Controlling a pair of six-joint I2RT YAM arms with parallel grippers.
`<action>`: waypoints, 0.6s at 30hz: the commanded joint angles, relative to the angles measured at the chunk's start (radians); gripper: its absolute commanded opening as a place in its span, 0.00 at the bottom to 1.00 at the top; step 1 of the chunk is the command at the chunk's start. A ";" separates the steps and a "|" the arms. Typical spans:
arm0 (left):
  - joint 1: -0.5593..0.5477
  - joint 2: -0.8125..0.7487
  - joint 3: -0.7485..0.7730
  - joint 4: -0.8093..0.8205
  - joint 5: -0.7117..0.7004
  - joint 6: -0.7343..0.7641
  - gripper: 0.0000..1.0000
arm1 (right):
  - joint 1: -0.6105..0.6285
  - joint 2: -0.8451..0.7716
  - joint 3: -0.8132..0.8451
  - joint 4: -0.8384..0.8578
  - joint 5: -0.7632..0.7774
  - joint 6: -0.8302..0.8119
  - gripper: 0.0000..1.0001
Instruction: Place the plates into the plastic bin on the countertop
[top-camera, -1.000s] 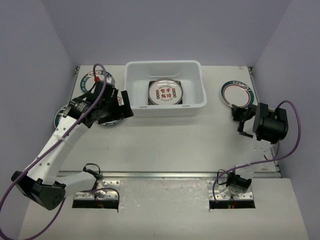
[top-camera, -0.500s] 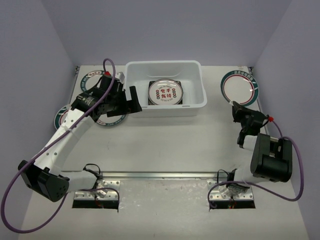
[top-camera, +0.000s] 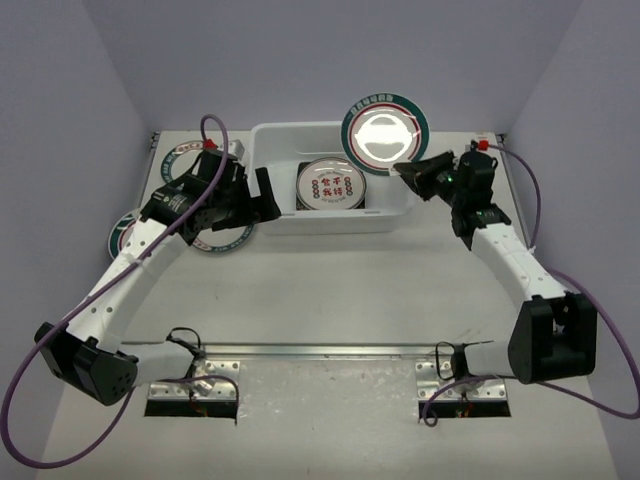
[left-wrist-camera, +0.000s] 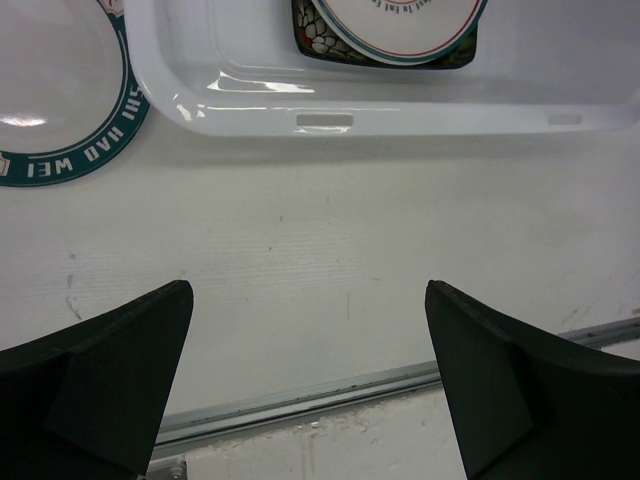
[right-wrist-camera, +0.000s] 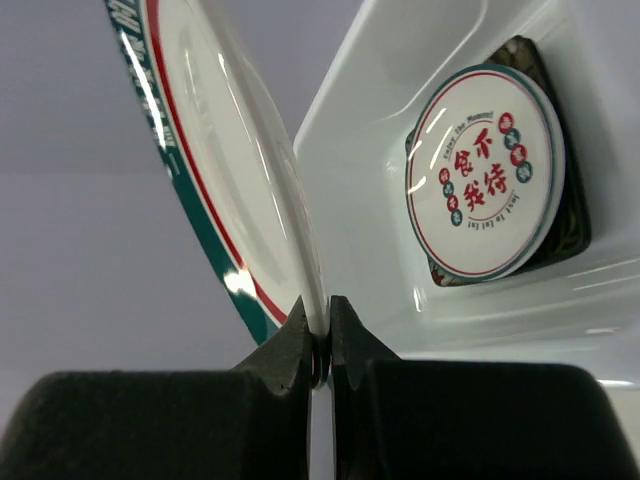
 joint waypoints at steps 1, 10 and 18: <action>0.010 -0.070 0.020 0.050 -0.065 -0.040 1.00 | 0.065 0.137 0.271 -0.235 -0.029 -0.268 0.00; 0.012 -0.108 -0.035 0.022 -0.052 -0.047 1.00 | 0.107 0.588 0.835 -0.586 -0.132 -0.612 0.00; 0.013 -0.117 -0.059 -0.013 -0.078 -0.049 1.00 | 0.118 0.833 1.101 -0.802 -0.226 -0.758 0.00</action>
